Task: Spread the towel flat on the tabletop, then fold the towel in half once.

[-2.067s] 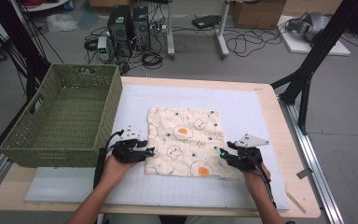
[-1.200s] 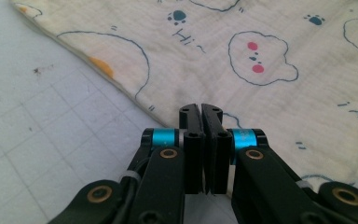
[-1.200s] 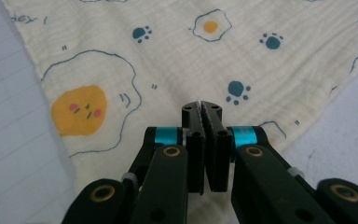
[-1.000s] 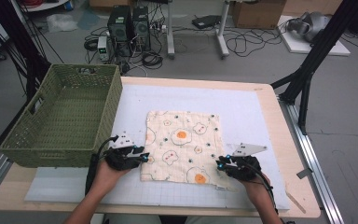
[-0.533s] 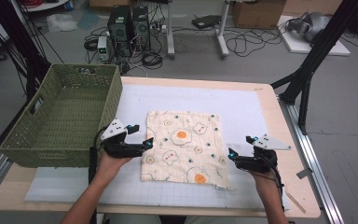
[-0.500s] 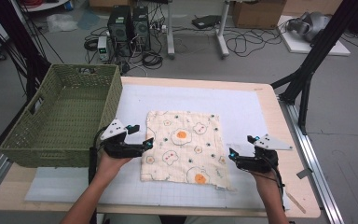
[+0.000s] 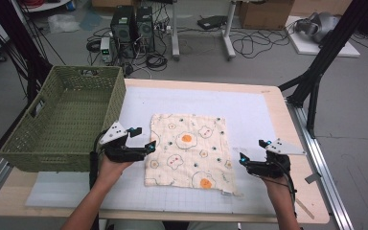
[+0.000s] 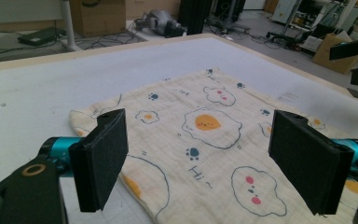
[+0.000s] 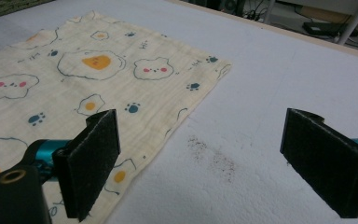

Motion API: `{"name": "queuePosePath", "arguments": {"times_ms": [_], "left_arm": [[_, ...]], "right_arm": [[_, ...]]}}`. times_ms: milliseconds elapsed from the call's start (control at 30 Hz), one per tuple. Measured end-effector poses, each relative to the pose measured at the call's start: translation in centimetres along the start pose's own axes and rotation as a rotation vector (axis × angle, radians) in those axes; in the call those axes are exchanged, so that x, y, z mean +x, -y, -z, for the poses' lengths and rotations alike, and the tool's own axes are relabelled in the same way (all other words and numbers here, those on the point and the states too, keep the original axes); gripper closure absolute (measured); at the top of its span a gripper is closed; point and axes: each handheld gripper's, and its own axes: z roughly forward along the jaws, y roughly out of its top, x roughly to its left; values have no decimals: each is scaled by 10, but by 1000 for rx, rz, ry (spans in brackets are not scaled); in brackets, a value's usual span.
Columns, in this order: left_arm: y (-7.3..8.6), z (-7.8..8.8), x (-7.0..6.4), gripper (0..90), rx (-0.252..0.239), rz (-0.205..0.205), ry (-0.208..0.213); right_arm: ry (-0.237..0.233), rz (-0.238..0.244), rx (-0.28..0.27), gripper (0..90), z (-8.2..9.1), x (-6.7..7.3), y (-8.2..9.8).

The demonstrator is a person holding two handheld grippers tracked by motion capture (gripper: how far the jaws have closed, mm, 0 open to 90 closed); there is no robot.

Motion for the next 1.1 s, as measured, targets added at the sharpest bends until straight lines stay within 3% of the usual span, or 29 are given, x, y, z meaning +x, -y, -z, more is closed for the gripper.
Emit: {"name": "queuePosePath", "arguments": {"times_ms": [467, 733, 900, 1100], "left_arm": [[1, -3, 3, 196, 13, 19, -4], [2, -8, 5, 195, 55, 23, 1], [-4, -11, 7, 195, 54, 24, -5], [-20, -27, 14, 197, 54, 32, -18]], "right_arm": [[-2, 6, -5, 112, 3, 2, 0], [-12, 13, 6, 113, 0, 3, 0], [-19, 7, 1, 113, 2, 0, 0], [-21, -8, -2, 113, 5, -3, 1]]}}
